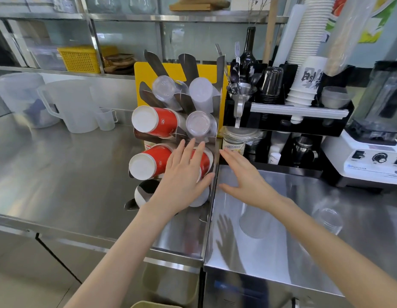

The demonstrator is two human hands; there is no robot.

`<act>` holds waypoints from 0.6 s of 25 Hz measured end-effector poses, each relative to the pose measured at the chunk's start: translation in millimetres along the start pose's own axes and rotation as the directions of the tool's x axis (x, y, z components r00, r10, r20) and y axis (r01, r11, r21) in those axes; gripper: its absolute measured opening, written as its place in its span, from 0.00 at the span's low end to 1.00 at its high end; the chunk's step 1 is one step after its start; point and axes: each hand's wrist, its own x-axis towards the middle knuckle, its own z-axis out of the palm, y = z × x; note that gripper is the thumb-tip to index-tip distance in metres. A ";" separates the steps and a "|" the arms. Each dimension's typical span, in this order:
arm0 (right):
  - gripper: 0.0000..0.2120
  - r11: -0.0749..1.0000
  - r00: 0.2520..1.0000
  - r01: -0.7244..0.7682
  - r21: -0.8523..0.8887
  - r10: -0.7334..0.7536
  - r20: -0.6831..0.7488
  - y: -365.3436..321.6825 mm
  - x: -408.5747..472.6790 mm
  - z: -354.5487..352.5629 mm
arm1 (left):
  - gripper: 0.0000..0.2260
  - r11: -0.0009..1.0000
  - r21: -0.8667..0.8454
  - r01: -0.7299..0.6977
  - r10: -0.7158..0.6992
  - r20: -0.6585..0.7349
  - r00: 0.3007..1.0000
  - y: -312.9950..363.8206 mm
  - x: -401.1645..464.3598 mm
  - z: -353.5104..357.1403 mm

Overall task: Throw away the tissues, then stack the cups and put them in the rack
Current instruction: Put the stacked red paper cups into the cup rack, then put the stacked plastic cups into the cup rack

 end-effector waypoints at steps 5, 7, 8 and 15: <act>0.39 0.969 0.978 -0.195 -0.152 0.203 0.042 37.4 -31.8 -16.2 | 0.33 0.977 0.103 -0.187 0.166 0.188 0.968 36.0 13.0 10.8; 0.40 0.938 0.948 -0.283 -0.201 0.306 0.090 51.2 -45.6 -19.2 | 0.33 0.974 0.093 -0.206 0.171 0.295 0.940 47.9 17.8 23.0; 0.41 0.924 0.931 -0.318 -0.214 0.347 0.115 58.3 -52.3 -19.5 | 0.34 0.972 0.089 -0.216 0.174 0.344 0.923 53.3 20.2 31.1; 0.48 0.879 0.851 -0.446 -0.167 0.475 0.223 97.8 -78.0 0.6 | 0.42 0.991 0.031 -0.129 0.084 0.605 0.792 59.2 31.6 107.2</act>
